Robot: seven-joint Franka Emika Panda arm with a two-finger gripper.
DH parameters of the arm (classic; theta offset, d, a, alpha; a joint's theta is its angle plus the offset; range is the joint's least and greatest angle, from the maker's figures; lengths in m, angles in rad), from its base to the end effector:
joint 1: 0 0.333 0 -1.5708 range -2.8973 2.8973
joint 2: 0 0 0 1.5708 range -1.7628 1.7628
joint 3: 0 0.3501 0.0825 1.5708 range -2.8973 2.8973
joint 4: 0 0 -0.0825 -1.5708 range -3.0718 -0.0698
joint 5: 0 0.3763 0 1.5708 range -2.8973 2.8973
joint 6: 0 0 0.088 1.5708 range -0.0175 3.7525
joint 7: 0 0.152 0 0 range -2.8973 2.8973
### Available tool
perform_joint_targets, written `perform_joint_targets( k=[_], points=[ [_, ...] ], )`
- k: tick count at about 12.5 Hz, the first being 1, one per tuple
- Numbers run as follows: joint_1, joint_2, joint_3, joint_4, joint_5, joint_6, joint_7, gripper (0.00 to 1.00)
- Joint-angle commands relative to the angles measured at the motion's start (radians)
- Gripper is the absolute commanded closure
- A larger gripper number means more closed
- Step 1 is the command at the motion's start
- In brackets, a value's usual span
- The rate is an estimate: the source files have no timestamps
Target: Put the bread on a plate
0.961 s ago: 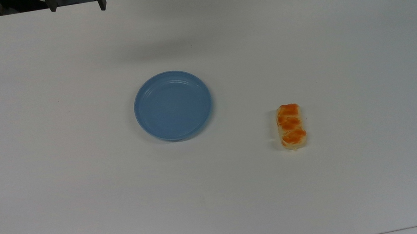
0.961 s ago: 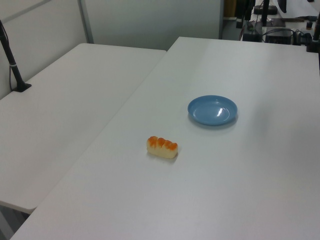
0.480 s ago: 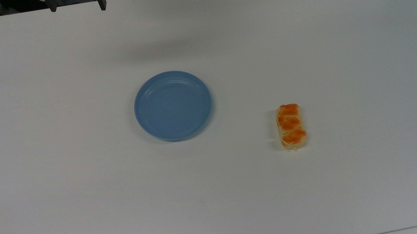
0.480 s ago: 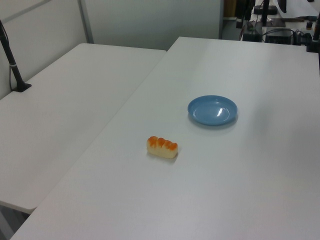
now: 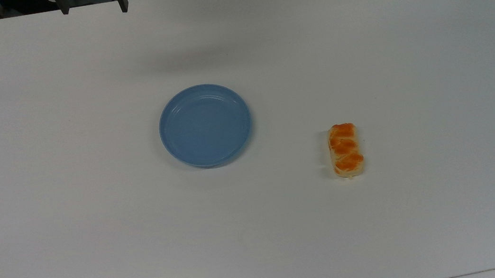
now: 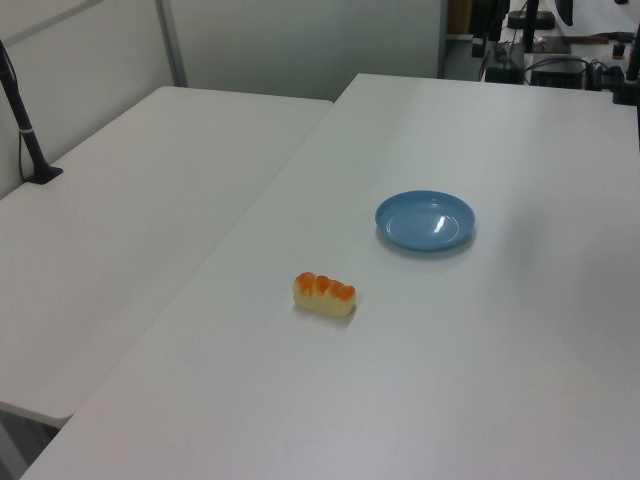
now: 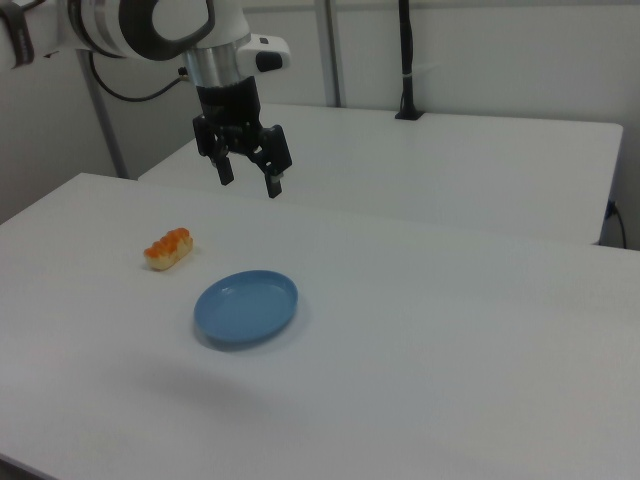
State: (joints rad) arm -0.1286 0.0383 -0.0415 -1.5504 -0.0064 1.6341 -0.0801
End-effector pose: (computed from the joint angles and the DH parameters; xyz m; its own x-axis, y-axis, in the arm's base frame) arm 0.5601 -0.0967 0.6076 0.9950 -0.0892 0.0446 -0.0898 -0.9959 0.0116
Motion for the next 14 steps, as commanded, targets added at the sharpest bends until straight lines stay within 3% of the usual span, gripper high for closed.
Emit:
perform_joint_targets(
  k=[1, 5, 8, 14],
  points=[
    [0.013, -0.005, 0.003, -0.004, 0.02, -0.03, -0.015, 0.0],
    [0.079, 0.08, -0.004, 0.0, 0.031, -0.016, -0.012, 0.0],
    [0.106, 0.106, -0.006, 0.003, 0.103, 0.064, 0.0, 0.0],
    [0.256, 0.214, -0.004, 0.001, 0.109, 0.242, 0.19, 0.0]
  ],
)
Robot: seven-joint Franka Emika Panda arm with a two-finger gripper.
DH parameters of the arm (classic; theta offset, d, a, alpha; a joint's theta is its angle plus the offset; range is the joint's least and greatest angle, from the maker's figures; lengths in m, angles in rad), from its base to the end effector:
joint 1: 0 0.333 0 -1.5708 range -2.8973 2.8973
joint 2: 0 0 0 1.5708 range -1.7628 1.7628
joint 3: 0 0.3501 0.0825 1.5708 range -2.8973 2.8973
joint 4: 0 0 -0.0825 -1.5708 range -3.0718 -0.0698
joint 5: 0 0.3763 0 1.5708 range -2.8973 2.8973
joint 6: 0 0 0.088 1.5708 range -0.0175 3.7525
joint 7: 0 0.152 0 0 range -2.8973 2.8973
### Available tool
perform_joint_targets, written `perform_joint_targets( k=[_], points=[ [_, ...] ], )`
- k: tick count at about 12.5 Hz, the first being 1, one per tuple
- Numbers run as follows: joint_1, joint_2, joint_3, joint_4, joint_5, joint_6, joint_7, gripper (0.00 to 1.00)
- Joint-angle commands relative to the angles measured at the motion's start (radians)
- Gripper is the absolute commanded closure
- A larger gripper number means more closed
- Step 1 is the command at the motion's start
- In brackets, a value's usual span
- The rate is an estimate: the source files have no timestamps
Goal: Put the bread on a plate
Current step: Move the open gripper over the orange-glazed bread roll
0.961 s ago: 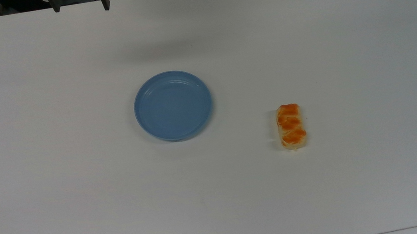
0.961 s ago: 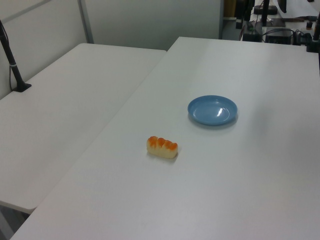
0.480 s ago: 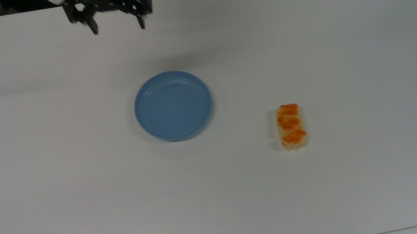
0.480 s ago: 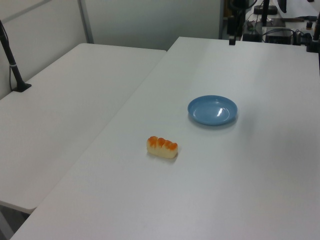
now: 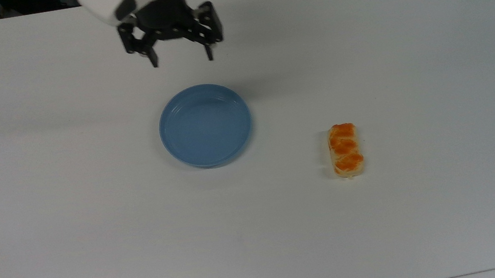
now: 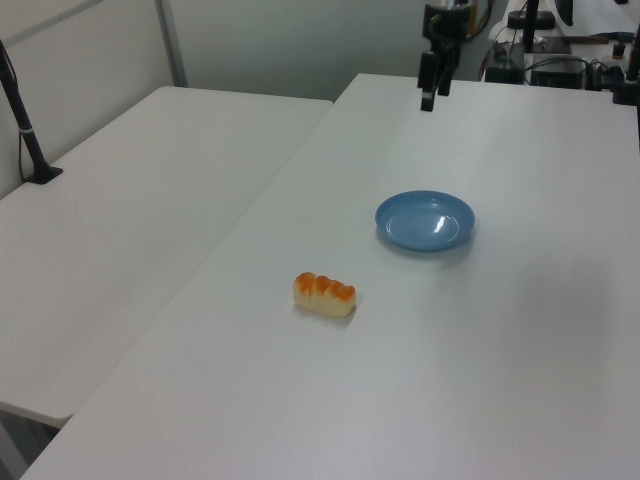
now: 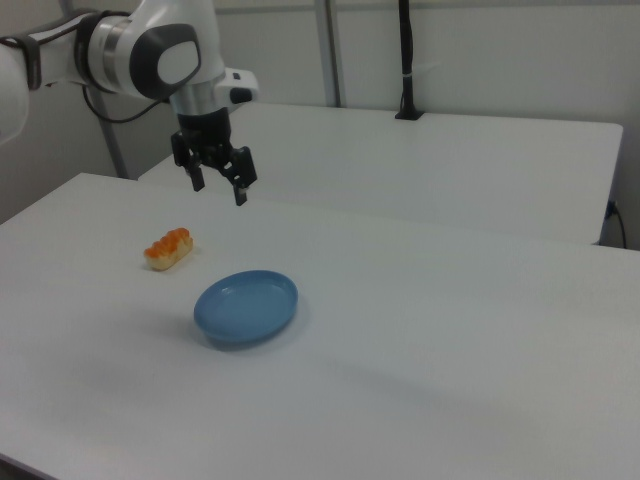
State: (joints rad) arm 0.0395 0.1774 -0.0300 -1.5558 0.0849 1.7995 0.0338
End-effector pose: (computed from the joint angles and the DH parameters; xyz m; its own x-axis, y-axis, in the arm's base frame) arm 0.6255 0.0182 0.5382 0.9971 -0.0426 0.0629 -0.0375 -0.9960 -0.0806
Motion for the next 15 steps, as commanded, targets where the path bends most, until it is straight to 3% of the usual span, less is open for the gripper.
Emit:
perform_joint_targets(
  k=[1, 4, 11, 15],
  points=[
    [0.115, 0.108, -0.016, 0.008, 0.015, 0.118, 0.109, 0.0],
    [0.204, 0.204, -0.011, 0.008, 0.004, 0.245, 0.276, 0.0],
    [0.31, 0.295, -0.011, 0.008, 0.001, 0.428, 0.425, 0.0],
    [0.362, 0.327, -0.014, 0.008, -0.004, 0.449, 0.458, 0.0]
  ],
)
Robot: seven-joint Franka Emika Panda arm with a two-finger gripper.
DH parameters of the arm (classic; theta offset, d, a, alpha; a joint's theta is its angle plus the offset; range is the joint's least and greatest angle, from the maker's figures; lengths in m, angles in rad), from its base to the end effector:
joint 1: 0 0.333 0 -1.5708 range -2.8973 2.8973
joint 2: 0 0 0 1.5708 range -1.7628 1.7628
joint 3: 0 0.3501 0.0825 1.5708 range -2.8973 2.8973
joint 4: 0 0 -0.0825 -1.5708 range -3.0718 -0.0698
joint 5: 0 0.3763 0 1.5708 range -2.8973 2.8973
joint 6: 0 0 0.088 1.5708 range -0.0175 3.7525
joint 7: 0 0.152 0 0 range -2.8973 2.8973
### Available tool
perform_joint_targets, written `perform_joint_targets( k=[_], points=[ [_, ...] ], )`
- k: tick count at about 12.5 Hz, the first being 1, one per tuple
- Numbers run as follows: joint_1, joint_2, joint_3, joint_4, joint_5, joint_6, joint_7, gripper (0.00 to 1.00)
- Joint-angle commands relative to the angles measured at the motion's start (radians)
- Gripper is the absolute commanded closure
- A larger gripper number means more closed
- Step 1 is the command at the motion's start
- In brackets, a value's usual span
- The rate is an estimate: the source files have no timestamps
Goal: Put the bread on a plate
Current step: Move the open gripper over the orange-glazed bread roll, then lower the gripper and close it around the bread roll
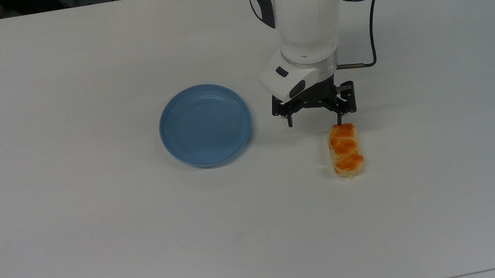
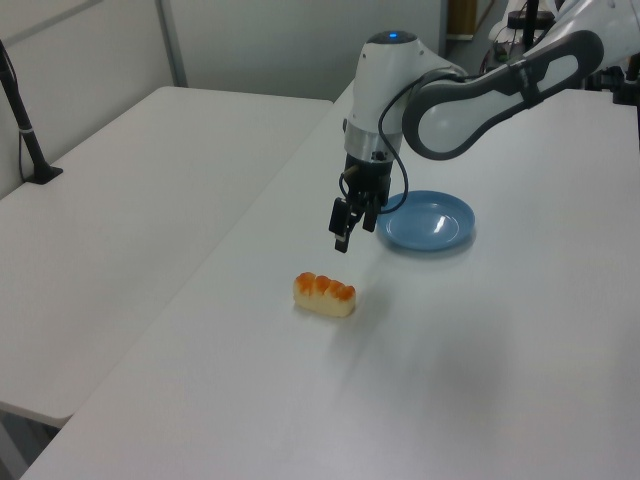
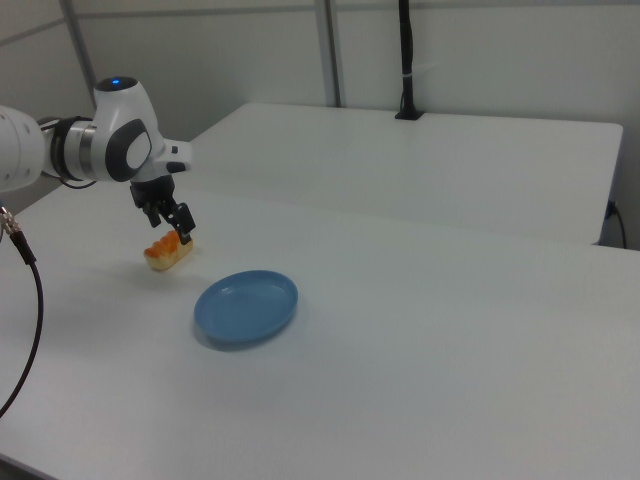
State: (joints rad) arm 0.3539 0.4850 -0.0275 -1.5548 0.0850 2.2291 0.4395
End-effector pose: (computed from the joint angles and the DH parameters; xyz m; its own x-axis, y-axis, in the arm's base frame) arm 0.6833 0.2403 0.3753 0.9765 -0.1619 0.1424 -0.1426 -0.9803 -0.1365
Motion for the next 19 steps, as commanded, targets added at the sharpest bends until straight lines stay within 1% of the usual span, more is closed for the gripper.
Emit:
perform_joint_targets(
  k=[1, 3, 5, 8, 11, 13, 15, 17, 19],
  points=[
    [0.054, 0.032, -0.017, 0.007, -0.014, 0.021, 0.071, 0.0],
    [0.065, 0.064, -0.017, 0.031, -0.034, 0.043, 0.099, 0.0],
    [0.065, 0.084, -0.017, 0.035, -0.04, 0.052, 0.104, 0.0],
    [0.068, 0.113, -0.017, 0.036, -0.053, 0.127, 0.132, 0.0],
    [0.071, 0.135, -0.017, 0.082, -0.053, 0.147, 0.174, 0.0],
    [0.097, 0.145, -0.023, 0.107, -0.053, 0.149, 0.189, 0.0],
    [0.112, 0.173, -0.023, 0.108, -0.059, 0.182, 0.191, 0.0],
    [0.128, 0.201, -0.023, 0.108, -0.1, 0.205, 0.209, 0.0],
    [0.122, 0.201, -0.023, 0.108, -0.11, 0.212, 0.214, 0.0]
  ],
)
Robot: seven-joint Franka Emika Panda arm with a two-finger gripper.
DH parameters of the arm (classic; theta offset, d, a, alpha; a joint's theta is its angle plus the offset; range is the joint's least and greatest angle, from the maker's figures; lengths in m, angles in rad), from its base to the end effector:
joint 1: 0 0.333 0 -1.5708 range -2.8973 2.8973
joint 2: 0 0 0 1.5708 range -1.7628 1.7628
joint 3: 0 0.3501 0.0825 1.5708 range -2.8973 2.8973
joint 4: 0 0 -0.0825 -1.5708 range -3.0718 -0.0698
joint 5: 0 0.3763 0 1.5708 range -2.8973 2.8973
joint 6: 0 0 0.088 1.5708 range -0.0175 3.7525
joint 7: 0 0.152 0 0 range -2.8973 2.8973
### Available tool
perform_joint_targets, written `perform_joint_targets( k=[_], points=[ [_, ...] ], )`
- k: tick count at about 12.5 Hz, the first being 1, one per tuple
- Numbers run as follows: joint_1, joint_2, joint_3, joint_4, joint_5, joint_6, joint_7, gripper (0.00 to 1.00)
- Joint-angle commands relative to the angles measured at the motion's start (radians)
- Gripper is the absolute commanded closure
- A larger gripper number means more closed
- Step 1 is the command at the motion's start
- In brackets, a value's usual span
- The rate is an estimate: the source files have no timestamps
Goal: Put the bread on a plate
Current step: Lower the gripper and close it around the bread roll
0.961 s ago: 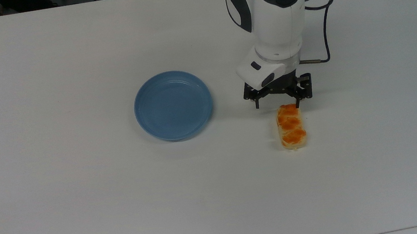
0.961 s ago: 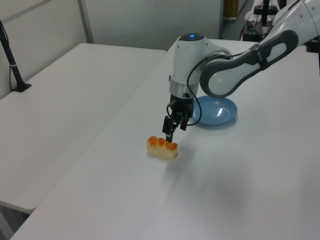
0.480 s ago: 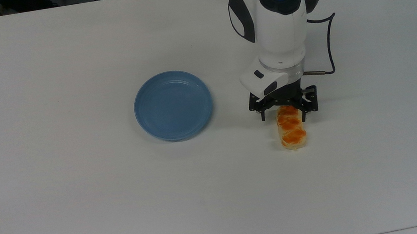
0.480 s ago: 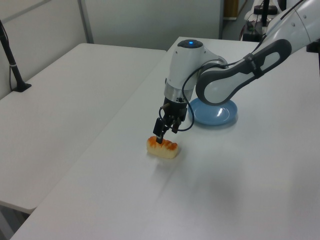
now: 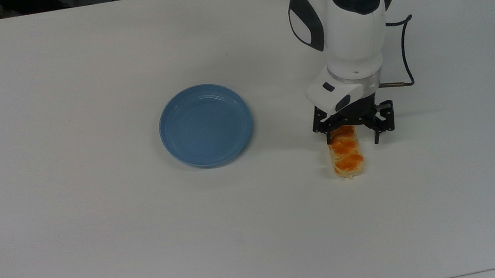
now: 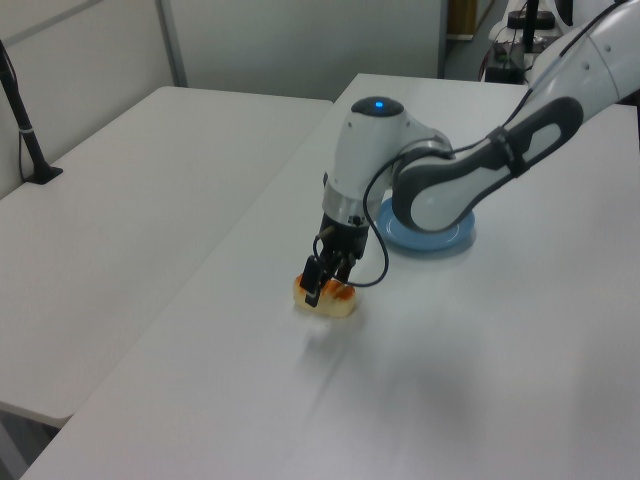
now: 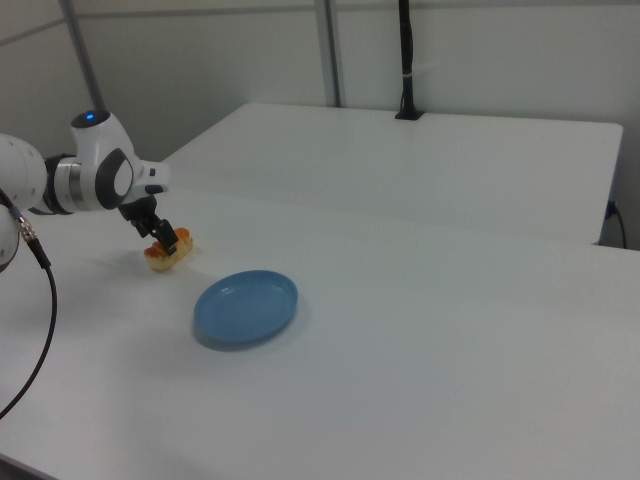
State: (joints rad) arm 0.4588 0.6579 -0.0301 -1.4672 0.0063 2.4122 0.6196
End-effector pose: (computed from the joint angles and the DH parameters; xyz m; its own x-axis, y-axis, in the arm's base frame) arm 0.6985 0.3244 0.3110 0.9508 -0.1980 0.2383 -0.1643 -0.9743 -0.1540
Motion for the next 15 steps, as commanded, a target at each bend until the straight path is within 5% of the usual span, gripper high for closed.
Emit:
perform_joint_targets(
  k=[1, 4, 9, 15],
  points=[
    [0.014, 0.028, -0.025, 0.021, -0.035, 0.028, 0.032, 0.0],
    [0.018, 0.028, -0.056, 0.028, -0.071, 0.03, 0.031, 0.0],
    [0.023, 0.028, -0.054, 0.031, -0.117, 0.028, 0.031, 0.64],
    [0.024, 0.013, -0.056, 0.033, -0.112, 0.016, 0.034, 0.69]
  ],
)
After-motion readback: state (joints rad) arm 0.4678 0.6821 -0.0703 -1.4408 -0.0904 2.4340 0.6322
